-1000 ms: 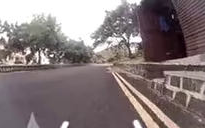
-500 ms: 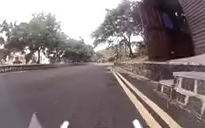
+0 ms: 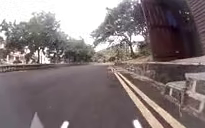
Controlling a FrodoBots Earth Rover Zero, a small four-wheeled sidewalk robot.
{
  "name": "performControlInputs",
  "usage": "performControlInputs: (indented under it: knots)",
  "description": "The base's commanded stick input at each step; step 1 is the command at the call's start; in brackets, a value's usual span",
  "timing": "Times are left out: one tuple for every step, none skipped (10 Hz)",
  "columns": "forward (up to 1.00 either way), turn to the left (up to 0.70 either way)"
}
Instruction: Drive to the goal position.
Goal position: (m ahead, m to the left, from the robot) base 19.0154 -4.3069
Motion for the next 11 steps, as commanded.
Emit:
performControlInputs:
  knots:
    - [0.5, 0.0]
    - [0.5, 0.0]
    - [0.5, 0.0]
    - [0.5, 0.0]
    - [0.5, 0.0]
    - [0.5, 0.0]
    - [0.5, 0.0]
    - [0.5, 0.0]
    - [0.5, 0.0]
    - [0.5, 0.0]
    - [0.5, 0.0]
